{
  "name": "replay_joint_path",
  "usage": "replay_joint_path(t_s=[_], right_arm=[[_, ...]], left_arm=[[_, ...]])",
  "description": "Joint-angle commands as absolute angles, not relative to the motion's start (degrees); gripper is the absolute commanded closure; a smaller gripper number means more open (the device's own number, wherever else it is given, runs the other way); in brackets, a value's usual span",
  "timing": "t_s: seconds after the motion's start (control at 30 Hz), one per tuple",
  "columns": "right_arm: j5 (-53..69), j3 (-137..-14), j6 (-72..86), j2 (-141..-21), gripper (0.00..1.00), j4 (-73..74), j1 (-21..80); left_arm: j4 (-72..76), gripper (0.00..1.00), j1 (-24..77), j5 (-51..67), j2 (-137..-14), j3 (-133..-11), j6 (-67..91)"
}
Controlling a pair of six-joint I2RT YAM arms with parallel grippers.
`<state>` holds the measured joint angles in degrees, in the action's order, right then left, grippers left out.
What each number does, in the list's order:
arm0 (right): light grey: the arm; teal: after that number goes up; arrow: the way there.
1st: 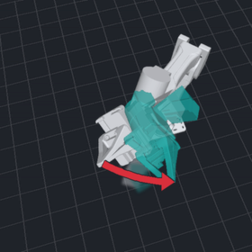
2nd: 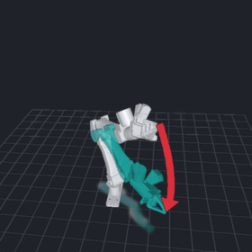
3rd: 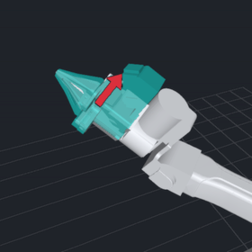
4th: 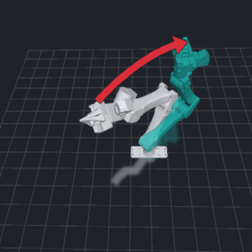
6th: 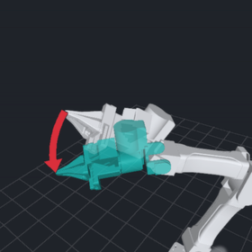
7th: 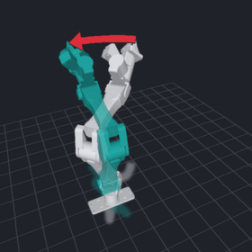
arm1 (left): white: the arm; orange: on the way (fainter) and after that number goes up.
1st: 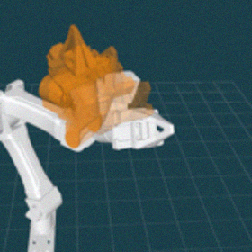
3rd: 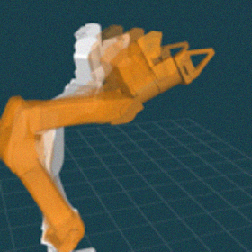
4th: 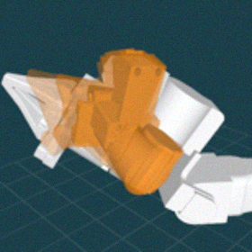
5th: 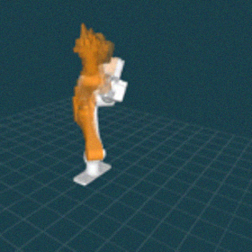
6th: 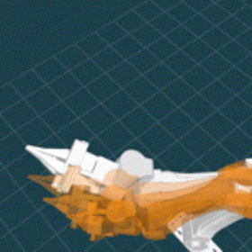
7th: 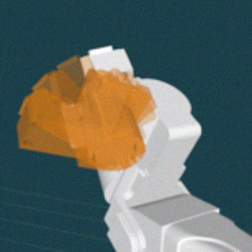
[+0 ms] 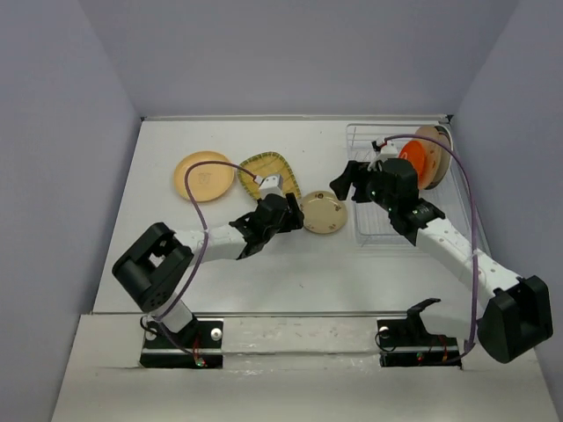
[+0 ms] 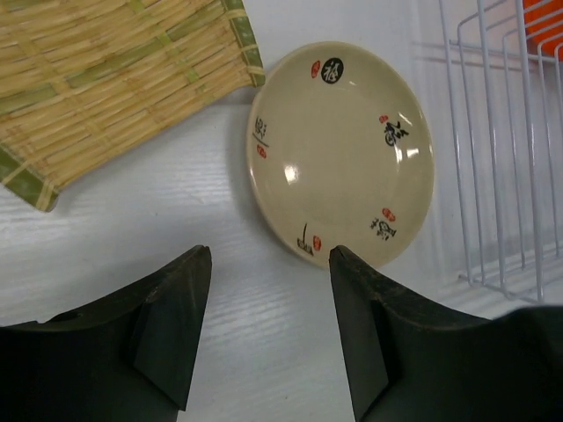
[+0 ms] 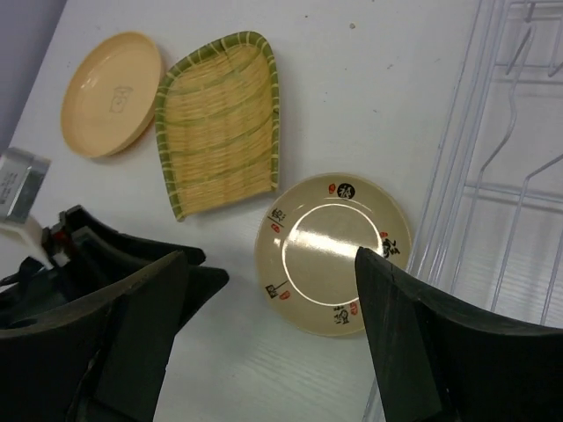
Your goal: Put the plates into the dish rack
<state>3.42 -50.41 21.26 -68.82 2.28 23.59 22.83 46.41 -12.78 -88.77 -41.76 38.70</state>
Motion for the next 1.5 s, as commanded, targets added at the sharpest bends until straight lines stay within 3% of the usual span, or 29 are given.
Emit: replay_joint_path(t_s=[0.0, 0.2, 0.37, 0.43, 0.53, 0.8, 1.0, 1.23, 1.33, 1.43, 1.47], right_arm=[[5.4, -47.1, 26.8, -63.8, 0.19, -5.5, 25.8], [6.1, -44.8, 27.9, -62.1, 0.21, -7.3, 28.1], [7.4, -44.9, 28.5, -61.6, 0.22, -7.6, 29.3], [7.4, -45.0, 28.7, -62.1, 0.22, -7.7, 30.0], [7.6, -45.0, 28.6, -62.8, 0.22, -7.6, 30.6], [14.3, -49.5, 19.7, -65.2, 0.13, 1.2, 30.6], [19.1, -52.6, 11.5, -69.5, 0.07, 9.8, 30.6], [30.0, -53.8, 9.5, -72.8, 0.05, 10.8, 30.6], [38.3, -53.4, 9.8, -74.3, 0.13, 9.0, 30.6], [46.7, -52.0, 13.2, -74.7, 0.57, 3.4, 30.6], [46.9, -51.7, 14.3, -74.1, 0.85, 1.9, 30.6]], left_arm=[[28.4, 0.34, 46.6, -17.7, -95.3, -47.5, 40.4], [29.2, 0.4, 46.6, -18.1, -102.8, -51.1, 40.5], [30.1, 0.54, 46.7, -19.7, -106.2, -52.0, 40.5], [30.2, 0.79, 46.7, -19.6, -106.4, -51.7, 40.4], [30.7, 0.94, 46.7, -19.5, -104.6, -49.1, 40.5], [32.3, 0.94, 46.8, -15.1, -91.2, -36.8, 40.4], [32.4, 0.95, 46.9, -12.0, -66.3, -26.2, 37.5], [25.3, 0.95, 46.6, -9.4, -48.0, -23.6, 34.9], [22.5, 0.94, 46.4, -9.5, -43.9, -23.7, 34.5], [20.6, 0.93, 46.2, -9.5, -41.7, -24.2, 33.7], [19.9, 0.8, 46.2, -9.3, -41.3, -25.0, 33.1]])
